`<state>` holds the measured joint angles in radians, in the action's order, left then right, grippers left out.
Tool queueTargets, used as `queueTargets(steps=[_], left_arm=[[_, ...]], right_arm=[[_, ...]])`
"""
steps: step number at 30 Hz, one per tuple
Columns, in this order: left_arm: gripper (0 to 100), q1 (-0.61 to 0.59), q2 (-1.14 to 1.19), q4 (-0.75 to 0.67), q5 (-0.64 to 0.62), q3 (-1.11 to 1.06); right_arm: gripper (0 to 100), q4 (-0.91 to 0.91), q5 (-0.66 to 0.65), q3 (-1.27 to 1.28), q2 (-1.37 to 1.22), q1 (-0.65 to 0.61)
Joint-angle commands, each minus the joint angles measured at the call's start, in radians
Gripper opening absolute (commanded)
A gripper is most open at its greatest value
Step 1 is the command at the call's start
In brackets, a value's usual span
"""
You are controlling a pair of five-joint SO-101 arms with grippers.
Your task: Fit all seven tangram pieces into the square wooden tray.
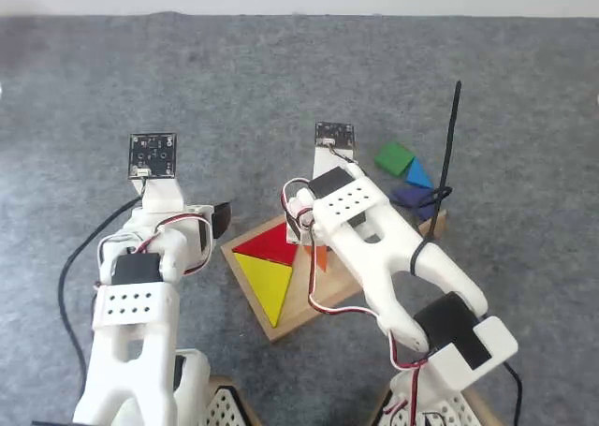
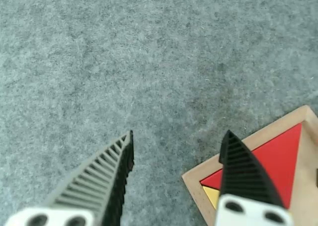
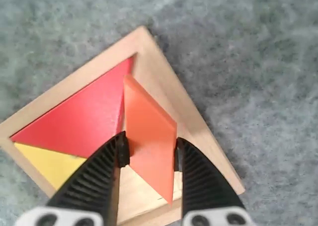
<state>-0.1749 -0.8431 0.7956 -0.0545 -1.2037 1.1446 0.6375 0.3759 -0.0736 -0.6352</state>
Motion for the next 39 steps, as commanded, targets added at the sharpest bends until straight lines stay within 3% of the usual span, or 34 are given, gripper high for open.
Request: queueTargets(steps=[1, 31, 35, 39], left_arm=[[27, 0.002, -0.026, -0.015, -0.006, 0.005], [27, 0.002, -0.026, -0.015, -0.006, 0.005], [27, 0.0, -0.026, -0.015, -0.006, 0.005], [27, 0.0, -0.026, -0.015, -0.006, 0.005]], right_arm=[[0.7, -0.015, -0.002, -0.005, 0.044, -0.008], [0.7, -0.022, -0.011, -0.048, -0.051, -0.001], [0.7, 0.073, -0.172, -0.072, -0.024, 0.056], [0.7, 0.194, -0.31, -0.095, 0.105, 0.199]])
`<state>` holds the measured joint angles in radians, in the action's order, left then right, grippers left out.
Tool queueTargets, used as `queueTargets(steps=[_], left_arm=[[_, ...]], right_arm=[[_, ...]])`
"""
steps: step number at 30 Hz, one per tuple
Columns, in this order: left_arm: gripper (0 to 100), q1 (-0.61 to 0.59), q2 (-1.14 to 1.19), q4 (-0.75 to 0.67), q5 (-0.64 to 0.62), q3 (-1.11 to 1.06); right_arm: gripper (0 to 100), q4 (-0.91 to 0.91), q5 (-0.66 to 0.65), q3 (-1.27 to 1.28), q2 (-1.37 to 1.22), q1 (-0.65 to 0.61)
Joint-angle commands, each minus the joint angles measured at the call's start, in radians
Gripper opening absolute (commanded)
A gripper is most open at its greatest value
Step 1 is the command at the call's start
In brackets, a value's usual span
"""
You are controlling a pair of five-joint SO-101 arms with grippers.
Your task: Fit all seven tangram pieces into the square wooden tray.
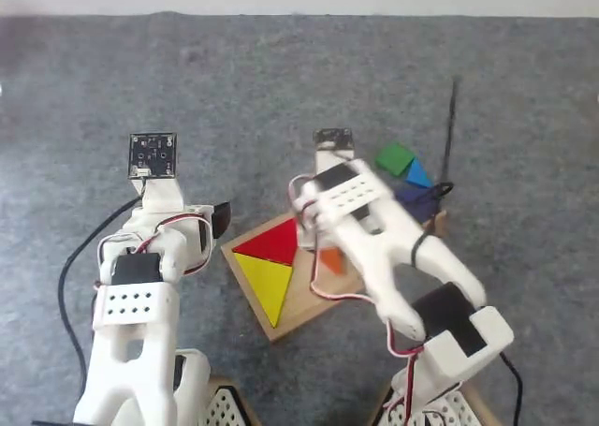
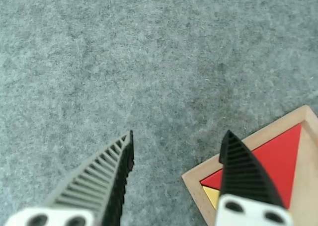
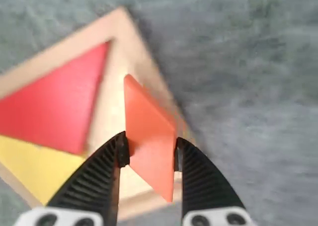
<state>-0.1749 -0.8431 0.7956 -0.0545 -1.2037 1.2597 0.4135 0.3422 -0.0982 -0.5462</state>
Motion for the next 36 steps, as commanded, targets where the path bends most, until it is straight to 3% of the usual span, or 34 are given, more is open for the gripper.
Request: queueTargets(steps=[1, 10, 14, 17, 21, 28, 36], left_arm=[[27, 0.0, -0.026, -0.015, -0.006, 0.005], [27, 0.0, -0.026, -0.015, -0.006, 0.007], [27, 0.0, -0.026, -0.015, -0.006, 0.007], [27, 0.0, -0.026, -0.015, -0.006, 0.007], [27, 0.0, -0.026, -0.015, -0.006, 0.005], [27, 0.0, -0.026, -0.017, -0.006, 0.005], [27, 0.003, -0.026, -0.015, -0.006, 0.005]], right_arm=[[0.7, 0.113, -0.103, -0.061, 0.171, 0.157], [0.7, 0.265, -0.445, -0.046, 0.329, 0.576], [0.7, 0.189, -0.47, 0.051, 0.306, 0.581], [0.9, 0.031, -0.473, 0.164, 0.302, 0.581], [1.1, -0.114, -0.6, 0.31, 0.305, 0.565], [16.3, -0.165, -0.641, 0.376, 0.306, 0.608], [16.9, -0.214, -0.712, 0.379, 0.306, 0.645]])
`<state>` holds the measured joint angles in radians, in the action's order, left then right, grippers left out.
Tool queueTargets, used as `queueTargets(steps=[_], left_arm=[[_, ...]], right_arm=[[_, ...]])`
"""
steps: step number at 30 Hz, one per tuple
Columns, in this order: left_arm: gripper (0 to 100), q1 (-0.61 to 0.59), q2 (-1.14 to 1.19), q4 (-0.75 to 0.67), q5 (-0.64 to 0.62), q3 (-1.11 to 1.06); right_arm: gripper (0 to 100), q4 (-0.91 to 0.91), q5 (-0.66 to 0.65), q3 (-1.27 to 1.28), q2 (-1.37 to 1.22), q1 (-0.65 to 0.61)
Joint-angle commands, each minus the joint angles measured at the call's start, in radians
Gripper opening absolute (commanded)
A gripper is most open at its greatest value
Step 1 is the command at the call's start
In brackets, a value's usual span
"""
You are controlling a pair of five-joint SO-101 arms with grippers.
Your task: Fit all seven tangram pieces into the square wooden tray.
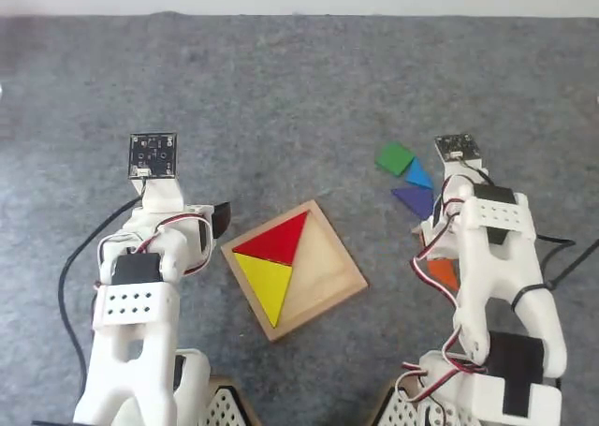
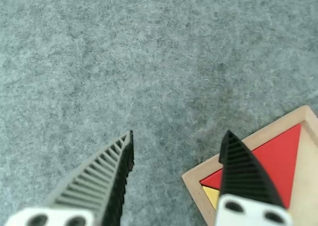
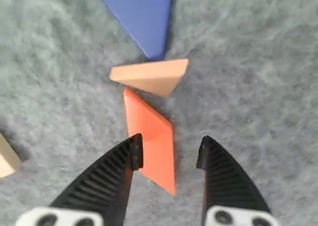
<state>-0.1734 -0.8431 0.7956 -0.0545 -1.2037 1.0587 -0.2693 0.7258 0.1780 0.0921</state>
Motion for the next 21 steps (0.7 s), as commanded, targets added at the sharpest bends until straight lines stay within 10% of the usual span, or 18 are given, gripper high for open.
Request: queueTargets(steps=[1, 21], left_arm=[[27, 0.002, -0.026, -0.015, -0.006, 0.005], [27, -0.002, -0.026, -0.017, -0.006, 0.005]], right_arm=[[16.9, -0.016, -0.029, -0.005, 0.028, 0.005], [15.3, -0.231, -0.226, 0.032, -0.065, 0.211]])
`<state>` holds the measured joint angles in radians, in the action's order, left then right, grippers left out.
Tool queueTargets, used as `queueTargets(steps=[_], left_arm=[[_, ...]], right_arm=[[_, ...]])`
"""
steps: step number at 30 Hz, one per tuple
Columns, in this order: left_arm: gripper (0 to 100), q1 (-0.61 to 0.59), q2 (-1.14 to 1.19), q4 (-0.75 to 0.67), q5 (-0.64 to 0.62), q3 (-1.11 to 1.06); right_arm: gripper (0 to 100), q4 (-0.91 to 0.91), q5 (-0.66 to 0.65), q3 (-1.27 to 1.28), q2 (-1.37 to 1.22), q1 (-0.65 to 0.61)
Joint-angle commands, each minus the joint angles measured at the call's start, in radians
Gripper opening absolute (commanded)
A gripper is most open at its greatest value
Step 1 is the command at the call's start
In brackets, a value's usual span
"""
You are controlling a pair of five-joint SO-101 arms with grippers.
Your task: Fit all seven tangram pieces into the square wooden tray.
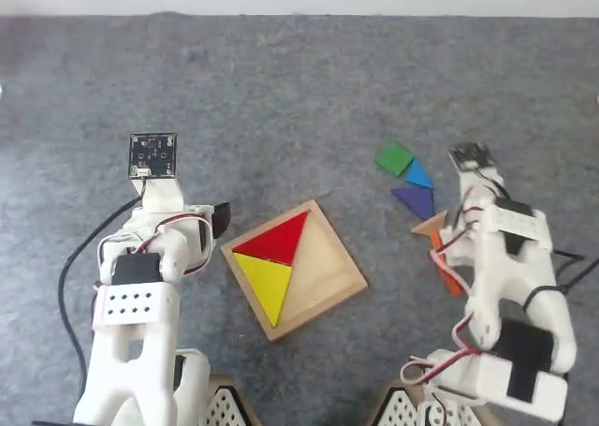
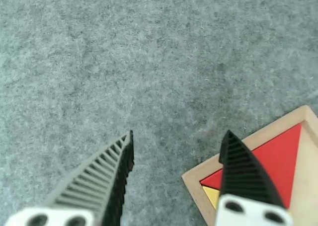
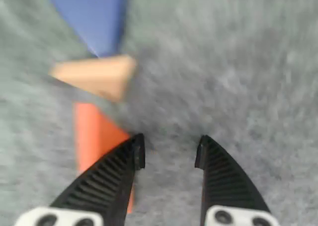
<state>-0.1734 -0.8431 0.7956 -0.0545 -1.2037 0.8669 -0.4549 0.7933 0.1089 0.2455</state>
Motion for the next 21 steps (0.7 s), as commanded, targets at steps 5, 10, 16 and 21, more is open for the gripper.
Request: queueTargets(steps=[5, 10, 16, 21], left_arm=[[27, -0.002, -0.026, -0.018, -0.006, 0.005], [27, -0.002, -0.026, -0.018, -0.006, 0.005], [27, -0.002, -0.026, -0.02, -0.006, 0.005], [27, -0.002, -0.026, -0.017, -0.006, 0.005]], right_arm=[[14.7, -0.047, -0.066, -0.032, 0.002, 0.07], [14.7, 0.067, -0.005, -0.075, 0.067, 0.036], [14.7, 0.248, 0.011, -0.029, 0.229, -0.246], [14.7, 0.188, 0.068, 0.026, 0.274, -0.374]])
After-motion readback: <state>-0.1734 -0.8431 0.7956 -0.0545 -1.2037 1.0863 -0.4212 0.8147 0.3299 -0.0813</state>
